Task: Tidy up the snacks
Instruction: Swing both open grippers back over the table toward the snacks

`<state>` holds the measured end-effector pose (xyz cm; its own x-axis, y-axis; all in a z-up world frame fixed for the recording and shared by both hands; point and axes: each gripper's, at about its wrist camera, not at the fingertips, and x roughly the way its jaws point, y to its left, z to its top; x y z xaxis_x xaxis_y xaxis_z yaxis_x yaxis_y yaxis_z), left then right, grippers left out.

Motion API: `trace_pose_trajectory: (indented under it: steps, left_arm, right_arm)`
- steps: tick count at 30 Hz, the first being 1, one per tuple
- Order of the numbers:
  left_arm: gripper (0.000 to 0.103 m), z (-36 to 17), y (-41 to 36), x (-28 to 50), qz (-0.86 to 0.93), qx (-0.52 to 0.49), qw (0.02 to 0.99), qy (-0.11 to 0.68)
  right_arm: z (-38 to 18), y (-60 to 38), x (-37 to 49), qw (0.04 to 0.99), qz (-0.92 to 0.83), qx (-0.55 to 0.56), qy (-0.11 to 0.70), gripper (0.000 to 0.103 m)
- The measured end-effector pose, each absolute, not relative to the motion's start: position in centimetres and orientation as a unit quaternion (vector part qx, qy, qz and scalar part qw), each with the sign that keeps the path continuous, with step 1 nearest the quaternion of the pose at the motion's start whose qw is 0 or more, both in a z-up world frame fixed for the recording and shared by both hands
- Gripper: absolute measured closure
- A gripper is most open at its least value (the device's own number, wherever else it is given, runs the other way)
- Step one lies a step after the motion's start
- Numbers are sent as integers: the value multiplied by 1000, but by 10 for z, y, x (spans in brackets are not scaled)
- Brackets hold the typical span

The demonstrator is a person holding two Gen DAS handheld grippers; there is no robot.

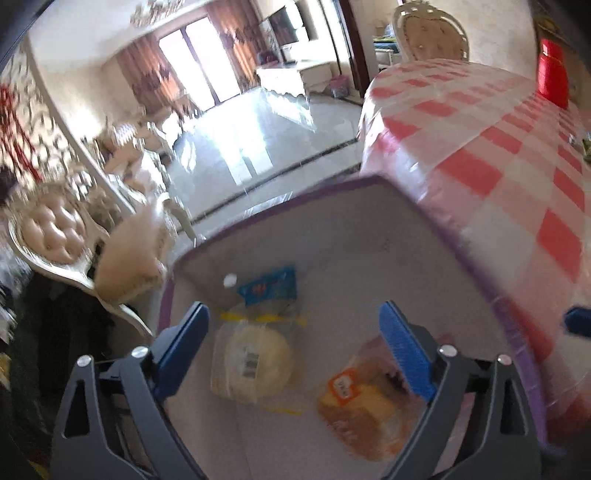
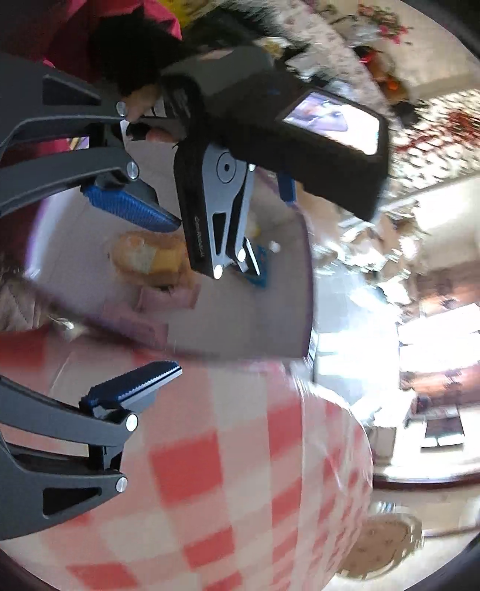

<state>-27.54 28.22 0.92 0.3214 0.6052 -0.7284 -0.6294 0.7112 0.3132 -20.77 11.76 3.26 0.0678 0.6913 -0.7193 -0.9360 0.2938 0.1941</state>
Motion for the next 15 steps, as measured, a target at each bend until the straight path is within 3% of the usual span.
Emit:
trace_pose_trajectory:
  steps: [3,7,10,15]
  left_arm:
    - [4,28,254,-252,388,27,819,421]
    - [3,53,197,-204,353,70,847,392]
    - [2,63,146,-167,237,28,894,379]
    - [2,44,59,-91,29,-62,902,425]
  right_arm:
    - [49,63,-178,749,543,-114,362,29]
    - [62,-17,-138,811,471,-62,342,16]
    - [64,-96,-106,856,387,-26,343,16]
    - [50,-242,-67,903,231,49,358,16]
